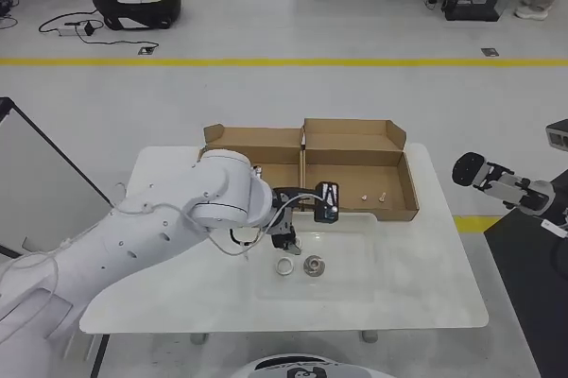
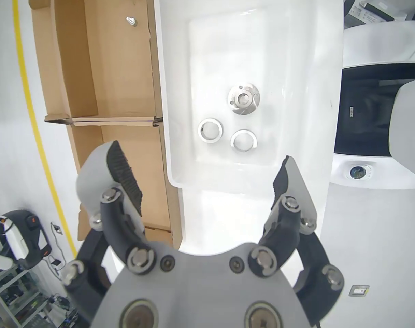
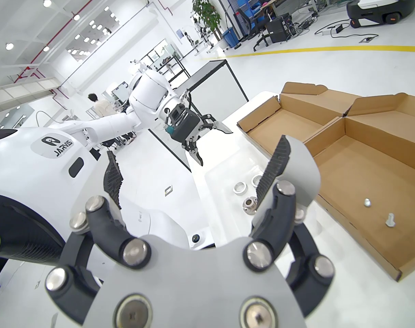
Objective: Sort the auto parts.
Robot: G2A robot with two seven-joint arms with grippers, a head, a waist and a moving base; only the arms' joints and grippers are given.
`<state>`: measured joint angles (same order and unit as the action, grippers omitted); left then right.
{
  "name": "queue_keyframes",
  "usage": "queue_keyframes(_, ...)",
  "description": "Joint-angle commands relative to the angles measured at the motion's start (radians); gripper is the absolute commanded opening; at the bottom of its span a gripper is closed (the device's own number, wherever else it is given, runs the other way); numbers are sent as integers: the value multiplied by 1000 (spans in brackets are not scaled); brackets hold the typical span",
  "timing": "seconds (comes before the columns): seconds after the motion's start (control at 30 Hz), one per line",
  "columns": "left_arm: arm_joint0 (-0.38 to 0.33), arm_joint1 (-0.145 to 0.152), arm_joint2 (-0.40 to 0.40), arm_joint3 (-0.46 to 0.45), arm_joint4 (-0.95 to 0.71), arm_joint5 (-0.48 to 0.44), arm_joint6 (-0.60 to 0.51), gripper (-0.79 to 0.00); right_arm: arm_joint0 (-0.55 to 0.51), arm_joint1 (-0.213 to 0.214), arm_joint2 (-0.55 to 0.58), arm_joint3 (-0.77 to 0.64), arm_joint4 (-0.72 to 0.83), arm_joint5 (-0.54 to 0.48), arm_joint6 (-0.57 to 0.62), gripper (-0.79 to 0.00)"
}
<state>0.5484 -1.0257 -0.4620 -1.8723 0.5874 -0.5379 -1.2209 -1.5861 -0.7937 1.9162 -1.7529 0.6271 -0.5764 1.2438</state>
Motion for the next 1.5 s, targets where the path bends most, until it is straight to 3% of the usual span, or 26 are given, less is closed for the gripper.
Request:
queue_keyframes(0.0,0,-10,14,10,11,10,19,0,0,0,0,0,0,0,0,0)
queue_keyframes(0.7,-10,-144,166,167,91,75,98,0,0,0,0,0,0,0,0,0)
queue_keyframes(1.47,0,-294,266,381,183,92,78,0,0,0,0,0,0,0,0,0)
